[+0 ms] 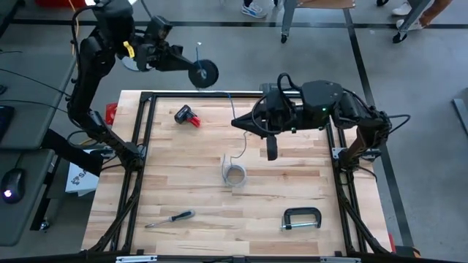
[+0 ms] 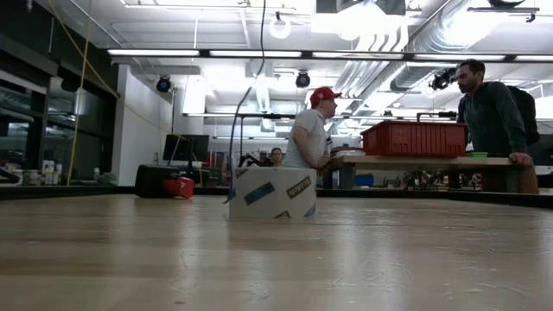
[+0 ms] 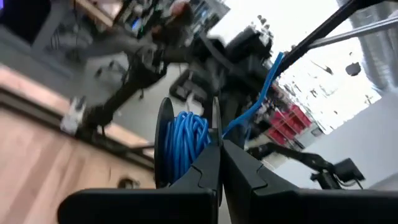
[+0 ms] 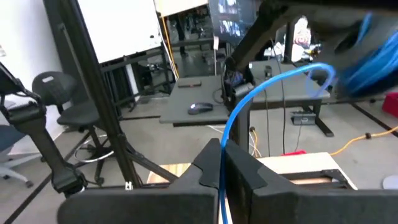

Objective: Coil cords
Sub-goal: Coil the blue wire on the spool

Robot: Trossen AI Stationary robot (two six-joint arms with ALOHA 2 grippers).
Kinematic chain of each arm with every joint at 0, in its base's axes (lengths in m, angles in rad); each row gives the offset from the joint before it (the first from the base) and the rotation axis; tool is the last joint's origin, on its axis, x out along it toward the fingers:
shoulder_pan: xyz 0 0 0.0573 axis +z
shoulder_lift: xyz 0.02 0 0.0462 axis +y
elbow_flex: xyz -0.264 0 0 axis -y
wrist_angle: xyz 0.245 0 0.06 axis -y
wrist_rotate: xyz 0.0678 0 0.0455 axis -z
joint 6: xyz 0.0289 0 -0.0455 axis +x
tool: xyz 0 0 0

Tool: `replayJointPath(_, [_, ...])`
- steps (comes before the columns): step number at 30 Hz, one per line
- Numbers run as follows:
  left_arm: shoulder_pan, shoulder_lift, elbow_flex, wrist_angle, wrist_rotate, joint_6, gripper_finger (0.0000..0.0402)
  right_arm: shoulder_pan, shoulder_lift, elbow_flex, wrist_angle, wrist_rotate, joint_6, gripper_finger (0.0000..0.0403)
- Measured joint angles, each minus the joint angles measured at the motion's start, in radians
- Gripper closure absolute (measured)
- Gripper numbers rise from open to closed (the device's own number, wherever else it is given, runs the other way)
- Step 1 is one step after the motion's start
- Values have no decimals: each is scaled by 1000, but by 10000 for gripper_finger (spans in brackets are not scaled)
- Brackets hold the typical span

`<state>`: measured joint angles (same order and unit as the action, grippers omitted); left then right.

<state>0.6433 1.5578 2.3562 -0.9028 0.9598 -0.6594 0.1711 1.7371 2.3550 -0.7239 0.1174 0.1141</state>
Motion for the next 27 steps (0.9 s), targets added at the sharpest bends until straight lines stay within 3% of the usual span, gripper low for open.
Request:
replayJointPath(5, [-28,0,0,-111,41,8,401,-2,-17,0,5,5,-18,403])
replayJointPath(15, [-176,10,0,-106,63,-46,401,-28,-27,0,25,5,-60,403])
replayJointPath(21, [-274,59,0,14,87,-132,401,-60,-25,0,119,-78,-70,403])
replayJointPath(27, [-347,131,0,285,150,-276,401,-86,-5,0,205,-152,-74,403])
